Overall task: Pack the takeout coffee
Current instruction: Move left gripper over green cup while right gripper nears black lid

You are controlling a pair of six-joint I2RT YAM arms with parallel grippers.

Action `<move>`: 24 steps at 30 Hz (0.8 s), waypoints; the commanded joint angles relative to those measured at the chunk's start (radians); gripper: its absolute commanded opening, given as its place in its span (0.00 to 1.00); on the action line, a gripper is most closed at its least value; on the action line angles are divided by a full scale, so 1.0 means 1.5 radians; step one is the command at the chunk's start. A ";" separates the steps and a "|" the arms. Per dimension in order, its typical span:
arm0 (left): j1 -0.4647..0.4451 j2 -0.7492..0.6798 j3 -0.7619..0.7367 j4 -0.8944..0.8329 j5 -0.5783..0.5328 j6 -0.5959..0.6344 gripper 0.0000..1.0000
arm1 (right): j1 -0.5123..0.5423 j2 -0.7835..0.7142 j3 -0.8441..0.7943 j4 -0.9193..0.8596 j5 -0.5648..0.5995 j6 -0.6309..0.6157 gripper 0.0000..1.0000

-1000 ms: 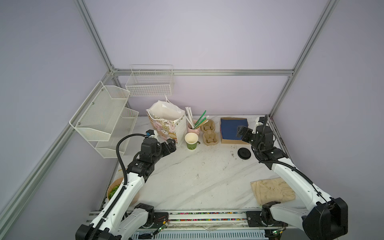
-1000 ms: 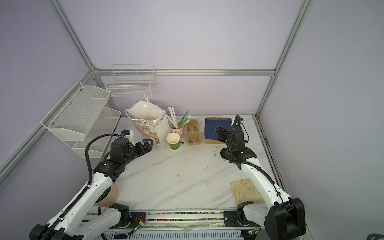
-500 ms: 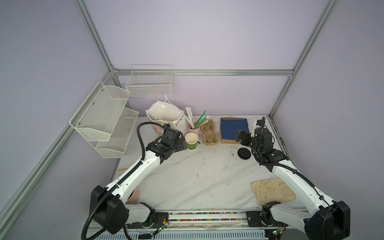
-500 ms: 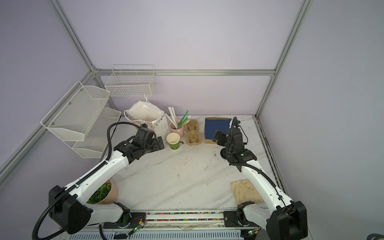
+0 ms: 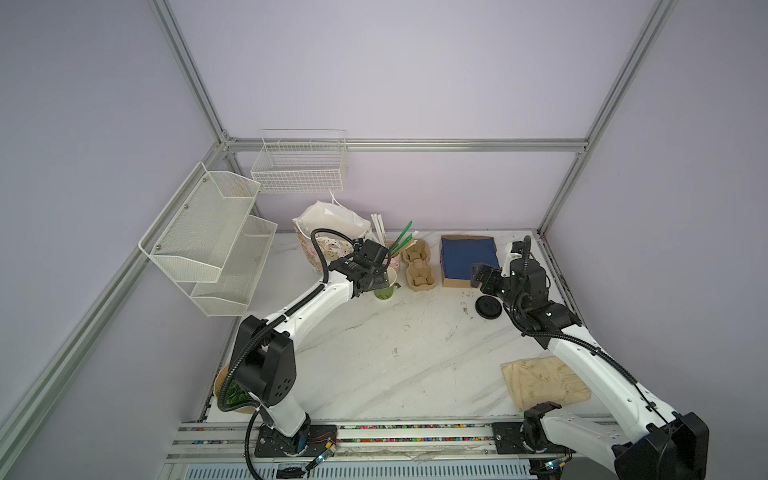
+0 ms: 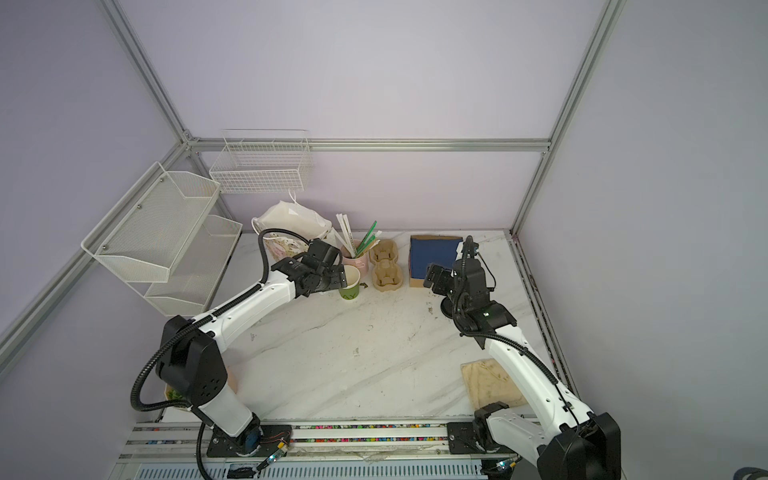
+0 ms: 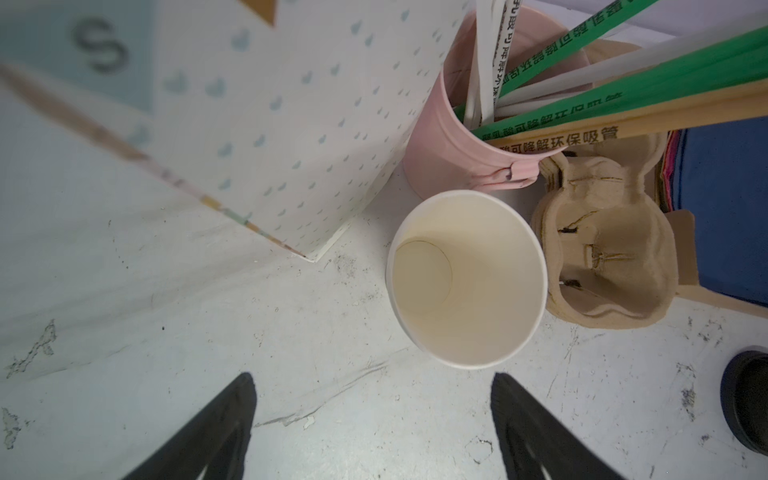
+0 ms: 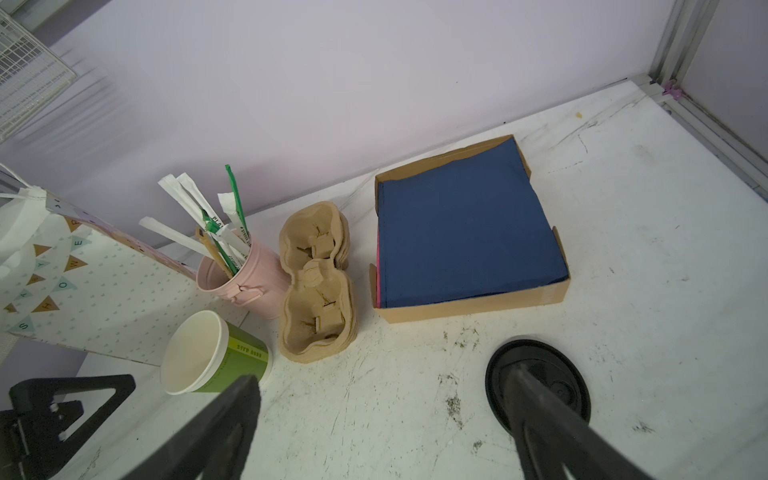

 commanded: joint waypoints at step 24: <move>0.006 0.118 0.125 -0.006 -0.031 -0.006 0.46 | 0.021 -0.025 -0.006 -0.031 -0.006 0.000 0.93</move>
